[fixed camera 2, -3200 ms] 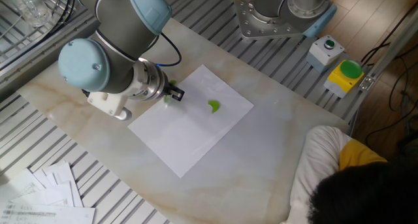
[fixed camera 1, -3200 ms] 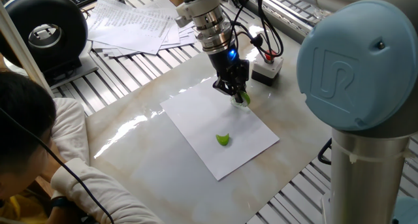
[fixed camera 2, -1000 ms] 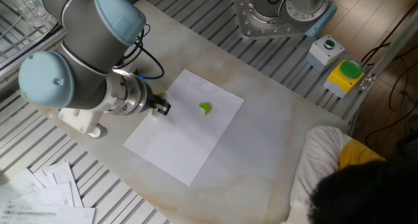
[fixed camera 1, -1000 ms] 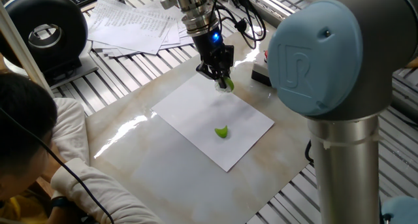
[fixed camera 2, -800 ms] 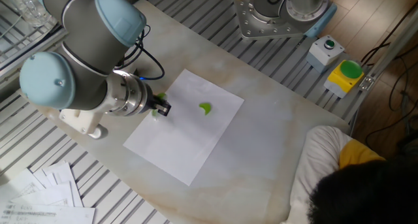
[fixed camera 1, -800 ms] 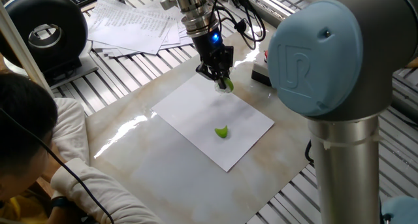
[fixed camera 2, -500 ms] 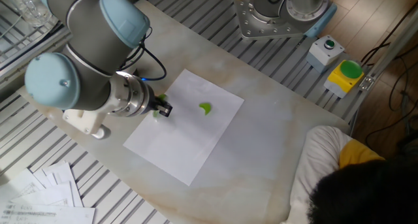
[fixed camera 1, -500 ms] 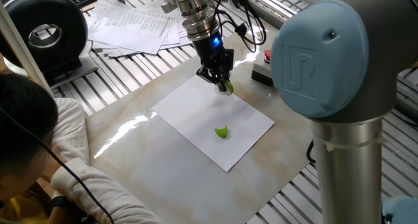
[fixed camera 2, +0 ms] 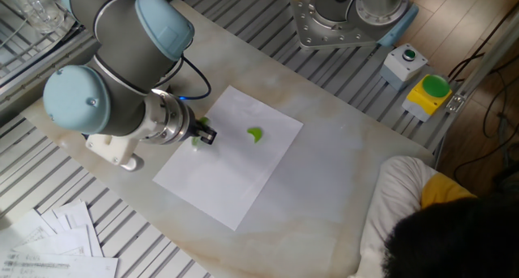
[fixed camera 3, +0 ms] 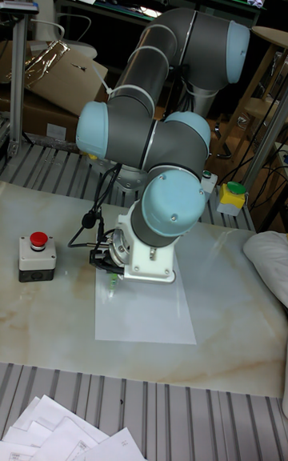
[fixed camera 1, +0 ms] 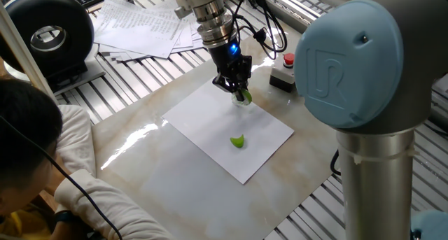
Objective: Use the correction tape on paper
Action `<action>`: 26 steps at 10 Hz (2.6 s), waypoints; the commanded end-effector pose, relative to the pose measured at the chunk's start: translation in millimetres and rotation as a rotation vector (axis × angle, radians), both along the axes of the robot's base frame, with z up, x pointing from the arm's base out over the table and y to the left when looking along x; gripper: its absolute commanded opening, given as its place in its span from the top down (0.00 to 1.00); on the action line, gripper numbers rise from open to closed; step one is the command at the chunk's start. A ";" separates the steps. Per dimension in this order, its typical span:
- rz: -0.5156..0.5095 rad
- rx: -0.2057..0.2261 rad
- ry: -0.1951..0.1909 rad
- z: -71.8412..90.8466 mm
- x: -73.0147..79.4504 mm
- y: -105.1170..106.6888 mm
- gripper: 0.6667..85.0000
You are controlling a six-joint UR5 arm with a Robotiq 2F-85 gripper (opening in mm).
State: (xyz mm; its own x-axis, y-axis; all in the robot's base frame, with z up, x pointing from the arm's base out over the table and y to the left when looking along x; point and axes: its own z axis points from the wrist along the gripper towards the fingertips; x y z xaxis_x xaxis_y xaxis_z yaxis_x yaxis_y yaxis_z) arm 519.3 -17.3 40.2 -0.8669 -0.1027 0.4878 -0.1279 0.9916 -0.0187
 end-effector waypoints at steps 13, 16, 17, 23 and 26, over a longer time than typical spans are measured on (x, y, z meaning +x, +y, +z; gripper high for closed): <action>0.014 0.003 0.022 2.4 -16.2 -7.5 1.00; 0.021 -0.011 0.026 13.4 -10.6 -7.0 1.00; 0.016 0.003 0.027 14.3 -8.9 -2.4 1.00; 0.009 0.013 0.014 4.7 -3.9 4.5 1.00; 0.010 0.012 0.009 2.3 -2.8 3.8 1.00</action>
State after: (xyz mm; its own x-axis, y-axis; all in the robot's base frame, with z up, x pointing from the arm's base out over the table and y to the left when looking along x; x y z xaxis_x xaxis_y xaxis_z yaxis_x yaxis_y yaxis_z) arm 514.8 -16.5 44.0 -0.8579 -0.1169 0.5004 -0.1443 0.9894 -0.0163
